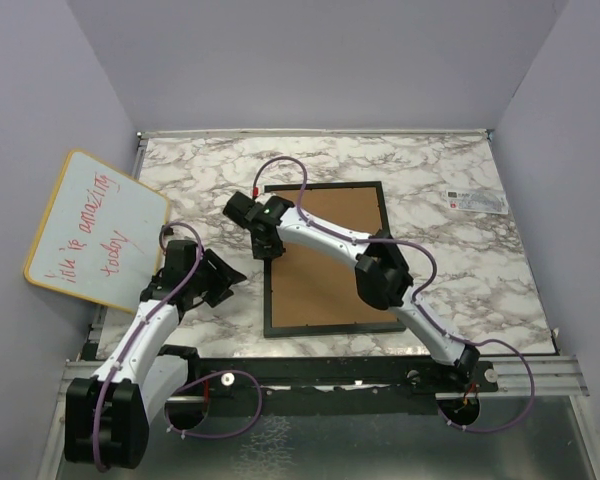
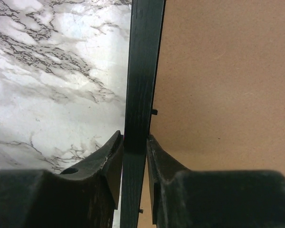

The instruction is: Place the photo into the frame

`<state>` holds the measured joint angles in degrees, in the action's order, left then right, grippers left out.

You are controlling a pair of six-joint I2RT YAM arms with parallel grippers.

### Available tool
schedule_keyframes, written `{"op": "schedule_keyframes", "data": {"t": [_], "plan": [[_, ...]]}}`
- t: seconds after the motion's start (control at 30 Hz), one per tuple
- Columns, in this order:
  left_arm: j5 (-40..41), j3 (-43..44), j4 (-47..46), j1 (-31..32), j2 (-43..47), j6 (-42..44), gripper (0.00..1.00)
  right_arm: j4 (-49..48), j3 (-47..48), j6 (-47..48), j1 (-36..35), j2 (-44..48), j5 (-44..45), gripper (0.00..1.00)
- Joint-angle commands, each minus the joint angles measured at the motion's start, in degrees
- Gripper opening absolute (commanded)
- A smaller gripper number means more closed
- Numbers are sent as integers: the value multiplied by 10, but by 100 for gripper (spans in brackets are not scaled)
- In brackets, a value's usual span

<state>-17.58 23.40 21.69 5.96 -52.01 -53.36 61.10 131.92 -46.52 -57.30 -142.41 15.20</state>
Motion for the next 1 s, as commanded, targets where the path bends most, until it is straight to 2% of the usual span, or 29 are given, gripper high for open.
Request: {"op": "schedule_keyframes", "data": {"t": [0.0,0.13,0.3,0.47,0.63,0.8,0.87,0.97], "plan": [[-23,-18,-23,-4,9,-13,59,68,-35,-10,-10,-51,66,24],[-48,-35,-41,-4,16,-1,63,69,-17,-11,-10,-33,101,1],[-138,-57,-141,-2,4,1,74,46,15,-6,-2,20,103,1],[-165,-63,-181,6,-5,14,84,5,-15,-13,3,85,61,1],[-187,-81,-256,18,-27,-13,85,-10,-31,-20,3,117,32,1],[-205,-85,-319,51,-89,-30,86,-24,-34,-21,3,137,16,0],[-224,-85,-373,64,-109,-55,85,-27,-35,-21,3,141,9,0],[-250,-60,-392,74,-135,-53,82,-37,-42,-25,3,146,-4,0]]}}
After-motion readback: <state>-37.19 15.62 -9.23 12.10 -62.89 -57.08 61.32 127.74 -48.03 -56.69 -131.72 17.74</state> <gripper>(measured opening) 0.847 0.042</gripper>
